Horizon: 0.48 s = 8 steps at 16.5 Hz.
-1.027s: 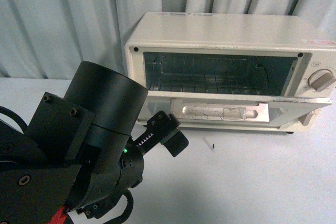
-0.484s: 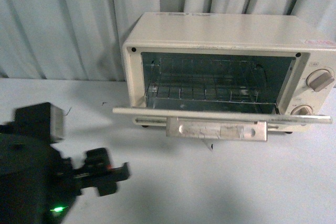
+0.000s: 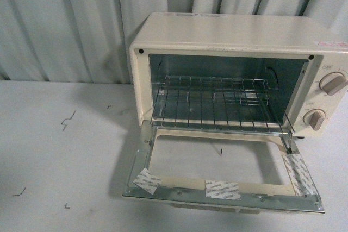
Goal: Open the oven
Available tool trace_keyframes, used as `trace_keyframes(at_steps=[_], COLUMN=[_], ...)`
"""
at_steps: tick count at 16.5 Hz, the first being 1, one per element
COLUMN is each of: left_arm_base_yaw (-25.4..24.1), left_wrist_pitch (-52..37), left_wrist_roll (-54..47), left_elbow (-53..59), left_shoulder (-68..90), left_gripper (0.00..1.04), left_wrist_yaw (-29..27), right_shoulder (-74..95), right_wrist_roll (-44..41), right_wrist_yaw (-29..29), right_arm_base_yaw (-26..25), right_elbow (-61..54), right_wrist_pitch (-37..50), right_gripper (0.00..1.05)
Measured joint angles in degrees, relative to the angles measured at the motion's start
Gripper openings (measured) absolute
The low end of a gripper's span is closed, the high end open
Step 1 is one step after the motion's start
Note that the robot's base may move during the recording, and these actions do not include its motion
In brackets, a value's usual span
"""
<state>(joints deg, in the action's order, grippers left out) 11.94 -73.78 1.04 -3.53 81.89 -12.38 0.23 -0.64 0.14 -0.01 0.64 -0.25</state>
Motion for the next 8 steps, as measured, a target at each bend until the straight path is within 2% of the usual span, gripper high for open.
trace_keyframes(at_steps=[2, 4, 8], left_arm_base_yaw=[-2.2, -4.7, -6.0], left_wrist_pitch=[3.9, 12.8, 19.0], left_wrist_roll=[0.0, 0.0, 0.0], left_elbow=[1.9, 3.1, 3.1], left_shoulder=[-8.8, -18.9, -26.5], left_gripper=[0.02, 0.02, 0.02], left_wrist_yaw=[2.7, 4.8, 6.2], right_shoulder=[0.0, 0.0, 0.0], right_wrist_roll=[0.0, 0.0, 0.0], right_wrist_yaw=[0.0, 0.0, 0.0], right_arm_base_yaw=[0.0, 0.0, 0.0], right_elbow=[0.0, 0.0, 0.0], right_wrist_pitch=[0.0, 0.0, 0.0], right_gripper=[0.98, 0.98, 0.98])
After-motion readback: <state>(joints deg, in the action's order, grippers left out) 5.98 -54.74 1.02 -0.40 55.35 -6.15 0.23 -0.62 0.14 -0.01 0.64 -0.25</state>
